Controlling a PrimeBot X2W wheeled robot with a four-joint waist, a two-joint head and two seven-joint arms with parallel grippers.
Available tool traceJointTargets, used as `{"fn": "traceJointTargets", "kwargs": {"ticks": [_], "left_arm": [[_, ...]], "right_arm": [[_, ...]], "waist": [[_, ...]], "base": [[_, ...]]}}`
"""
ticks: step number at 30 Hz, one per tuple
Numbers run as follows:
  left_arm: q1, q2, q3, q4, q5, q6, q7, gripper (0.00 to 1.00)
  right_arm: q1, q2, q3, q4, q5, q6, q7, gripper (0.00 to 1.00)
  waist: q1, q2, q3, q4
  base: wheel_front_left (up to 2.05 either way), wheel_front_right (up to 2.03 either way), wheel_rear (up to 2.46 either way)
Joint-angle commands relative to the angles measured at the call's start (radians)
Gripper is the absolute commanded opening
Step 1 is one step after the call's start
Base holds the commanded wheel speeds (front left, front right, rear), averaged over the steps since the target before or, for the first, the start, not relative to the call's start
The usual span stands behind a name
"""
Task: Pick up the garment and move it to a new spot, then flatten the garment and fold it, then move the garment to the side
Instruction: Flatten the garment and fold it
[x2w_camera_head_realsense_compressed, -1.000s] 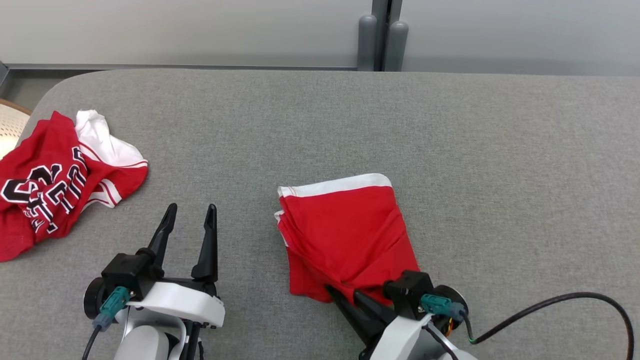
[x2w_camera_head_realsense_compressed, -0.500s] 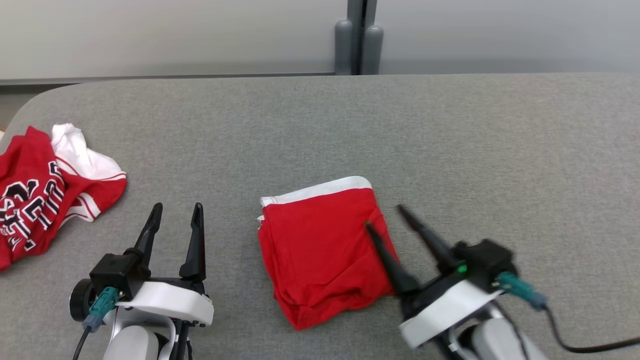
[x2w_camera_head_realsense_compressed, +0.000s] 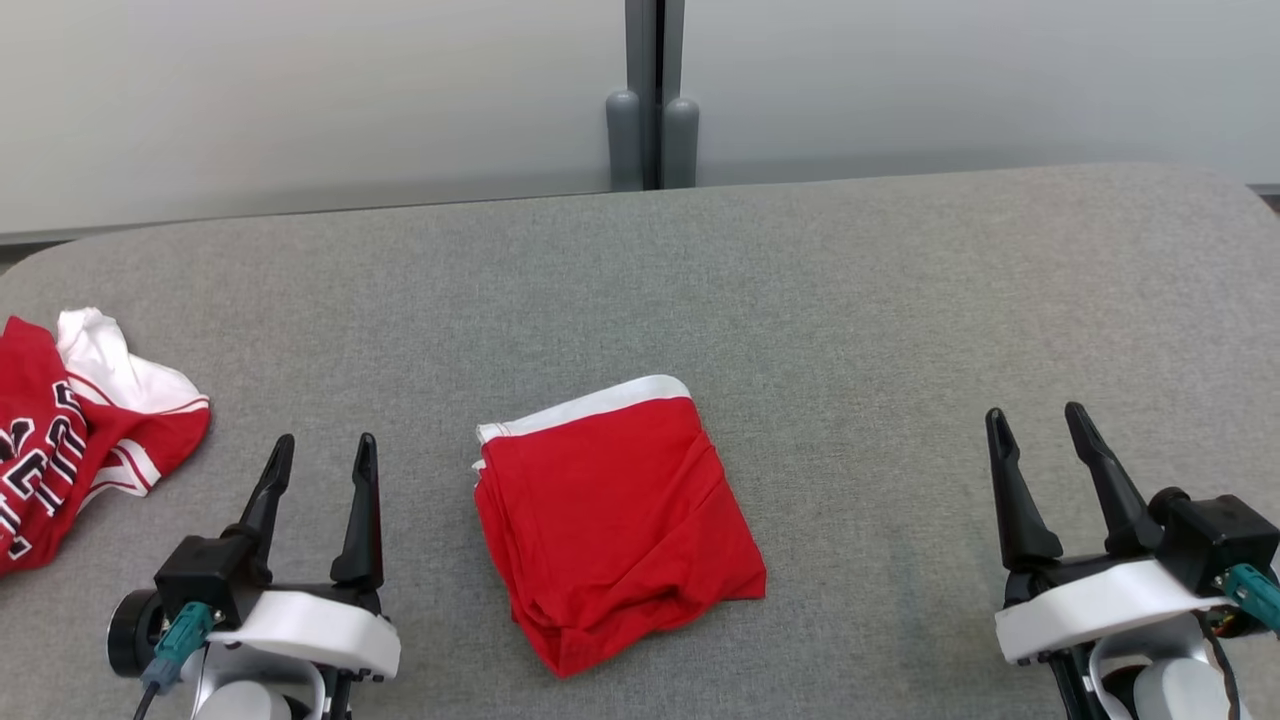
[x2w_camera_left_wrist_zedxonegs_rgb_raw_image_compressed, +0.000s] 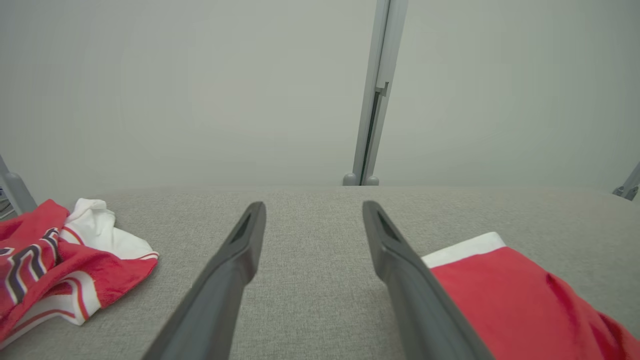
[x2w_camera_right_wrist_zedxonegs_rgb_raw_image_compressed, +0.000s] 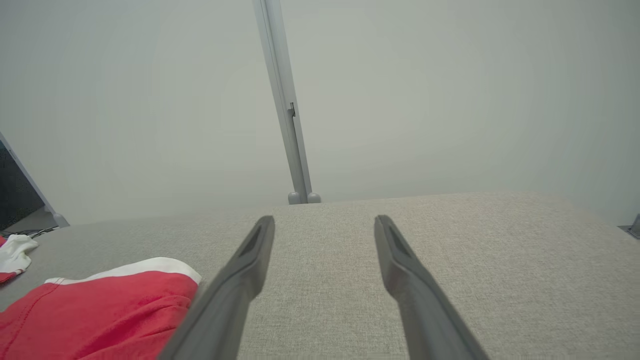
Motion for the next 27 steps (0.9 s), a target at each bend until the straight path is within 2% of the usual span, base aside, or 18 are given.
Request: {"fn": "traceJointTargets", "kwargs": {"ticks": [1, 14, 27], "left_arm": [[0.02, 0.008, 0.004, 0.001, -0.002, 0.001, 0.0, 1.0], [0.133, 0.028, 0.003, 0.004, -0.014, 0.021, 0.014, 1.0], [0.173, 0.036, -0.001, -0.02, -0.022, 0.039, 0.033, 1.0]], "right_arm": [[0.018, 0.003, -0.002, -0.013, -0.003, 0.0, 0.01, 1.0], [0.148, -0.008, 0.007, -0.077, -0.021, 0.0, 0.086, 1.0], [0.188, -0.022, -0.028, -0.112, -0.022, 0.0, 0.116, 1.0]], "waist": [[0.0, -0.0001, -0.016, -0.006], [0.0, -0.0001, -0.141, -0.002], [0.0, -0.0001, -0.161, 0.003]], "base": [[0.0, 0.0, 0.0], [0.0, 0.0, 0.0], [0.0, 0.0, 0.0]]}}
